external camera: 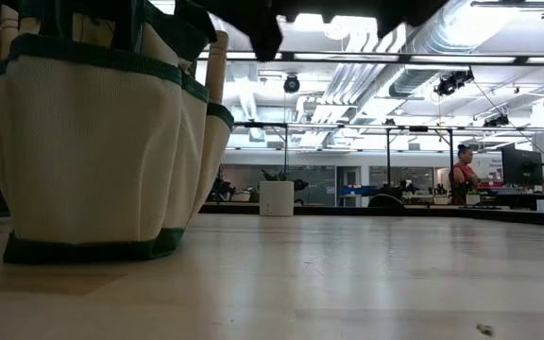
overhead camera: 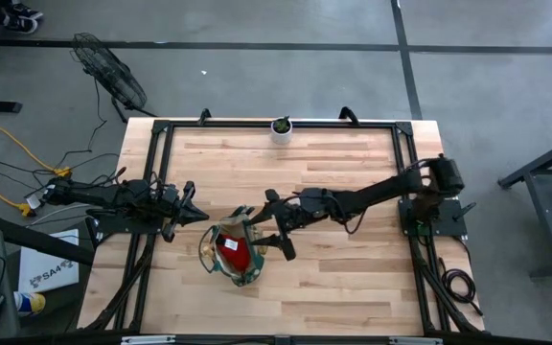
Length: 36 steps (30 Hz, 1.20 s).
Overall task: Pick & Place Garden tools in Gardening bag
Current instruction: Return to Home Position
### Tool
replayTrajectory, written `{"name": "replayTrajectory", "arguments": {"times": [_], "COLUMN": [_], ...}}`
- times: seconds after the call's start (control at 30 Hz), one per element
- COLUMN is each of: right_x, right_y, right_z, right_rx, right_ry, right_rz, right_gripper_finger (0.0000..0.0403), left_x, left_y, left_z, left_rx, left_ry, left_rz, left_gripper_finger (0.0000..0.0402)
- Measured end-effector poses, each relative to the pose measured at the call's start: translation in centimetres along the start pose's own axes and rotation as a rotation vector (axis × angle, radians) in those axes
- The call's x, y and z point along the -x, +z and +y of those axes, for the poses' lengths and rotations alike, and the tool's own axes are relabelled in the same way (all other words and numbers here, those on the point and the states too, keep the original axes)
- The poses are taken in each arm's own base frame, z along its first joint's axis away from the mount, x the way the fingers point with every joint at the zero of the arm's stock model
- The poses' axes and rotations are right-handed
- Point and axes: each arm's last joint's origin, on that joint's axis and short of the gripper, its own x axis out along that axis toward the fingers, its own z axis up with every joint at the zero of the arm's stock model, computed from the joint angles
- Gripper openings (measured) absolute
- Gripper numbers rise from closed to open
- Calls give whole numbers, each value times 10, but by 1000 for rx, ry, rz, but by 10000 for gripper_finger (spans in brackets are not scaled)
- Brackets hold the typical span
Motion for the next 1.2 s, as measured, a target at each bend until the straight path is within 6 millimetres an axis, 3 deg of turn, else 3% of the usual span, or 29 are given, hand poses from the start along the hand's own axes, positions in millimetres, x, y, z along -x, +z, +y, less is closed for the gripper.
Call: {"name": "replayTrajectory", "arguments": {"times": [0.2, 0.33, 0.7, 0.9, 1.07, 1.2], "right_x": [26, 42, 112, 154, 188, 209], "right_y": [22, 25, -15, -27, -45, -65], "right_z": [9, 13, 17, 22, 22, 20], "right_rx": [-30, -51, -184, -215, -325, -425], "right_ry": [-28, -30, -21, -113, -177, -261], "right_rz": [137, 251, 244, 158, 12, 8], "right_gripper_finger": [252, 246, 235, 235, 235, 235], "left_x": [0, 0, 0, 0, 0, 0], "left_y": [0, 0, 0, 0, 0, 0], "left_z": [0, 0, 0, 0, 0, 0], "left_rx": [0, 0, 0, 0, 0, 0], "left_ry": [0, 0, 0, 0, 0, 0], "left_rz": [0, 0, -1, -1, 0, 0], "left_gripper_finger": [0, 0, 0, 0, 0, 0]}}
